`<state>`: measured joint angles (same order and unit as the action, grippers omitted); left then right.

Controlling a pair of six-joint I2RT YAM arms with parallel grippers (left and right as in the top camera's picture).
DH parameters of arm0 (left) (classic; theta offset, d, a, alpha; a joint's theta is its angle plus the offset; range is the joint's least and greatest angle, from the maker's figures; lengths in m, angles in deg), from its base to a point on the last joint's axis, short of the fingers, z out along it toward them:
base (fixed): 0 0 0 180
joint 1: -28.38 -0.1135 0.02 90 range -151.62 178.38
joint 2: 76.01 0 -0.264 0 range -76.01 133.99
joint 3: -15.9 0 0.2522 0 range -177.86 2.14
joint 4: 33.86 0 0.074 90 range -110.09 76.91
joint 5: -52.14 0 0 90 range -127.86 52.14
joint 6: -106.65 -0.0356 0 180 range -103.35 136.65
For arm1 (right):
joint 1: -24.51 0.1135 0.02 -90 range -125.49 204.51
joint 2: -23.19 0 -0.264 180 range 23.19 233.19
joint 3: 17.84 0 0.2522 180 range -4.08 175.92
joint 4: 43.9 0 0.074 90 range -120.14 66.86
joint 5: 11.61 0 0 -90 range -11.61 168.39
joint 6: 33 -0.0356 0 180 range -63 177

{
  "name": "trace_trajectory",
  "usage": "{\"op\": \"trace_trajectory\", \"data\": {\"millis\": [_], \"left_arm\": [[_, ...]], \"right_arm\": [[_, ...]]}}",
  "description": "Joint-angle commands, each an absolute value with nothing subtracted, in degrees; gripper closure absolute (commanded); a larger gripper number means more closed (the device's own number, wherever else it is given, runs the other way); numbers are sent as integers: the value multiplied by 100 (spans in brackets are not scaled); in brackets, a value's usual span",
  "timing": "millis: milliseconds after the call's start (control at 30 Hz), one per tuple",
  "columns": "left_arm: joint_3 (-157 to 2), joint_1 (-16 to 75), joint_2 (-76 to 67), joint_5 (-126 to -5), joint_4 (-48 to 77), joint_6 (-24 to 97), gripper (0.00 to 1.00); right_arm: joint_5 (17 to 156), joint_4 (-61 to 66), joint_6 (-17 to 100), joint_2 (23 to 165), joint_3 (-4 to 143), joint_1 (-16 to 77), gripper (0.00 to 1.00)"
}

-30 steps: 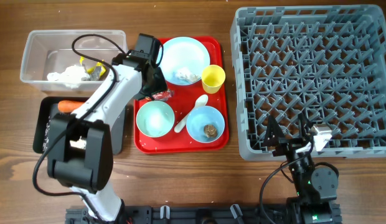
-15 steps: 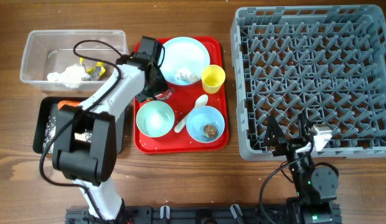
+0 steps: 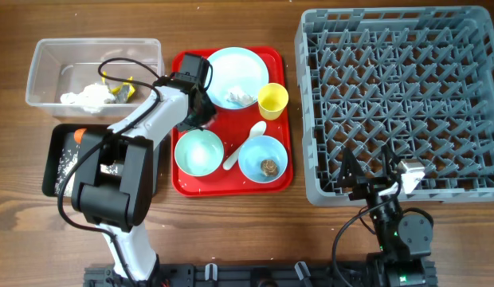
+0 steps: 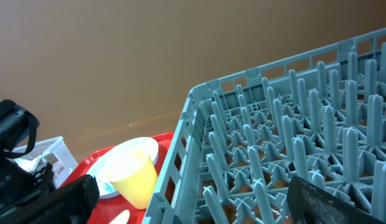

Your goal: Sort waste into correct bins and load items into the dishwasher rack

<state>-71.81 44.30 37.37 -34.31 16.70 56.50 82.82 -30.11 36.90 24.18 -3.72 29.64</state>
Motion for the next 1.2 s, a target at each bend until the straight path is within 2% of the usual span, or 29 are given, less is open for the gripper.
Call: {"op": "trace_trajectory", "data": {"millis": [0,567,767,1167], "left_arm": [[-7225,4436,3720,-3328,1672,5589,96],[-7358,4439,2555,-3182,1688,5124,96],[-7365,4377,2168,-2362,1622,4982,96],[-7365,3420,1740,-2347,947,4837,96]], "right_arm": [[8225,-3028,3734,2383,-378,2981,0],[8225,-3028,3734,2383,-378,2981,0],[8225,-3028,3734,2383,-378,2981,0],[8225,-3028,3734,2383,-378,2981,0]]}}
